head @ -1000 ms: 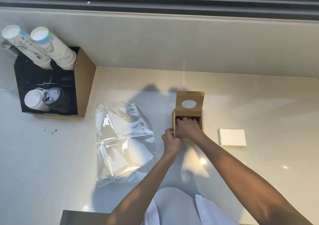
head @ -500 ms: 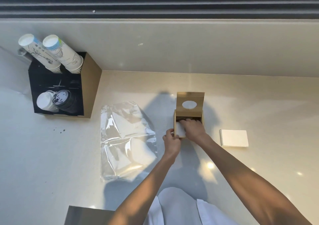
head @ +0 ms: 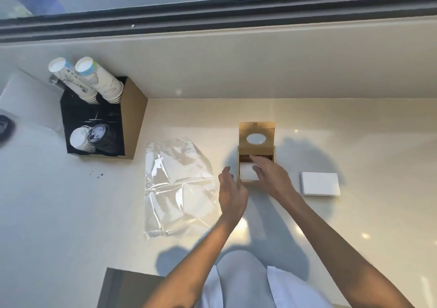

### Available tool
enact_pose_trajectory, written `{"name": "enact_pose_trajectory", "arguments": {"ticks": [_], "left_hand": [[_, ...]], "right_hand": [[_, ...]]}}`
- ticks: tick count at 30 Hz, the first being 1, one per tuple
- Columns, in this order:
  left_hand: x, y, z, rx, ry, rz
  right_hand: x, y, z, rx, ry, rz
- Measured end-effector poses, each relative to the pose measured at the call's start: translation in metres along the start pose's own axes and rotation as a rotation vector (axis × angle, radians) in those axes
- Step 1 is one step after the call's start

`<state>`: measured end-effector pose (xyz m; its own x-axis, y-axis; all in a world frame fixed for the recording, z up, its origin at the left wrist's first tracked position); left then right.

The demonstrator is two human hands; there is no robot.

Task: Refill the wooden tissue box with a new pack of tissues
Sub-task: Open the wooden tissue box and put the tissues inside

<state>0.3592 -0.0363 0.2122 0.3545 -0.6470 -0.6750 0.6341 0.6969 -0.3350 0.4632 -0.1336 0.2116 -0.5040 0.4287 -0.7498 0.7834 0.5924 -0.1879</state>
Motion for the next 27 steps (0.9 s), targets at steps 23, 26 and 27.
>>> {"name": "enact_pose_trajectory", "arguments": {"ticks": [23, 26, 27], "left_hand": [[0.196, -0.002, 0.091, -0.355, -0.073, -0.624], [0.194, -0.003, 0.090, -0.002, -0.002, -0.528], [0.193, -0.007, 0.087, 0.146, 0.041, -0.459]], "right_hand": [[-0.065, -0.073, 0.242, 0.749, 0.617, 0.046], [-0.067, -0.086, 0.242, 0.510, 0.520, 0.185], [-0.064, -0.092, 0.242, 0.432, 0.508, 0.220]]}}
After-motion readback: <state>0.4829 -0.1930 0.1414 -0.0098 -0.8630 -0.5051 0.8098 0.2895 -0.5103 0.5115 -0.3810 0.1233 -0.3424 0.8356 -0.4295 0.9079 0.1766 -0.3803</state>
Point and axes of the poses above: each hand's wrist, its own y-axis towards the middle knuckle, its own x-axis out of the palm, z = x × y, the point moved 2 cm from there along y, towards the middle knuckle, and after that the axes turned 3 degrees about y, right-handed, at the moved point
